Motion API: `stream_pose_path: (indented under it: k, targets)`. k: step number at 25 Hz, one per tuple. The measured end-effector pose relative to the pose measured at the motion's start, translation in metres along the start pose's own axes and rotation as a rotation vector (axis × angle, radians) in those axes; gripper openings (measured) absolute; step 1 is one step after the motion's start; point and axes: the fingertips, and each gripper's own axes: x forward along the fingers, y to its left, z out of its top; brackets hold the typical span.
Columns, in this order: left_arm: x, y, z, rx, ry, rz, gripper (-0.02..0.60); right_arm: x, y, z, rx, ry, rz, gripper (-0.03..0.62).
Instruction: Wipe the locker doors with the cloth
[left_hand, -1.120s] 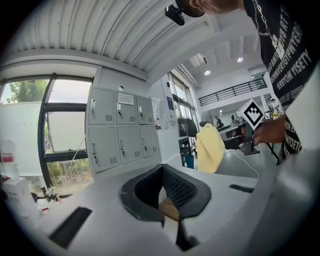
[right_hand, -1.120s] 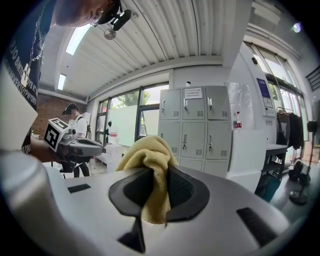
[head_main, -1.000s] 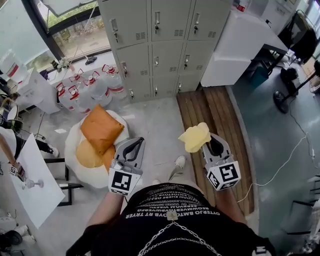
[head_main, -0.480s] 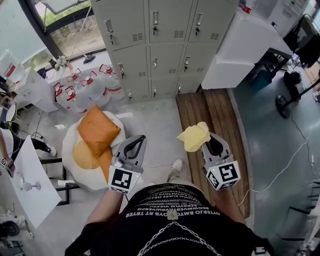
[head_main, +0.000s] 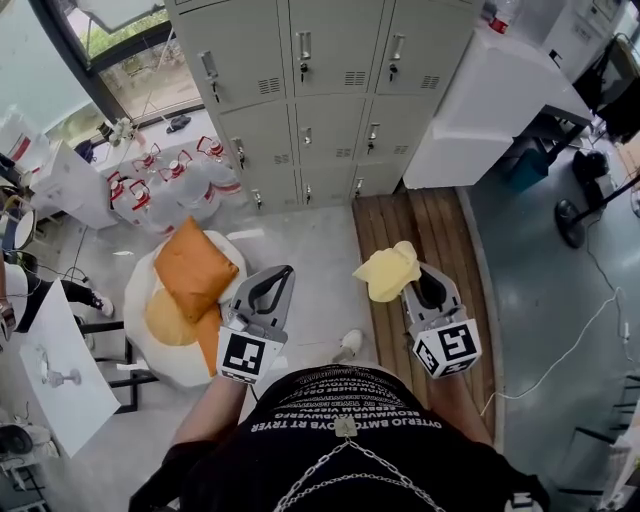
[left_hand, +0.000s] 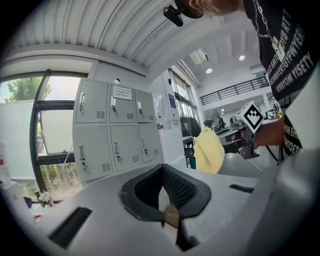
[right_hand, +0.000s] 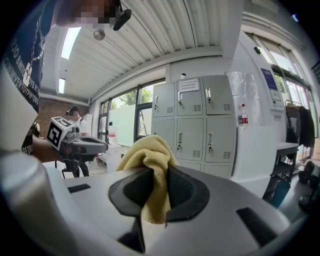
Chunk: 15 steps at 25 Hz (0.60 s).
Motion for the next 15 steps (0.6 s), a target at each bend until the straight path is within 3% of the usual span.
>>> stream_pose_path:
  k: [15]
  targets:
    - [0.082,-0.007,0.026,0.024,0.0,0.052,0.005,0.032,-0.091,0.015,-0.007,-0.042,0.049,0.06]
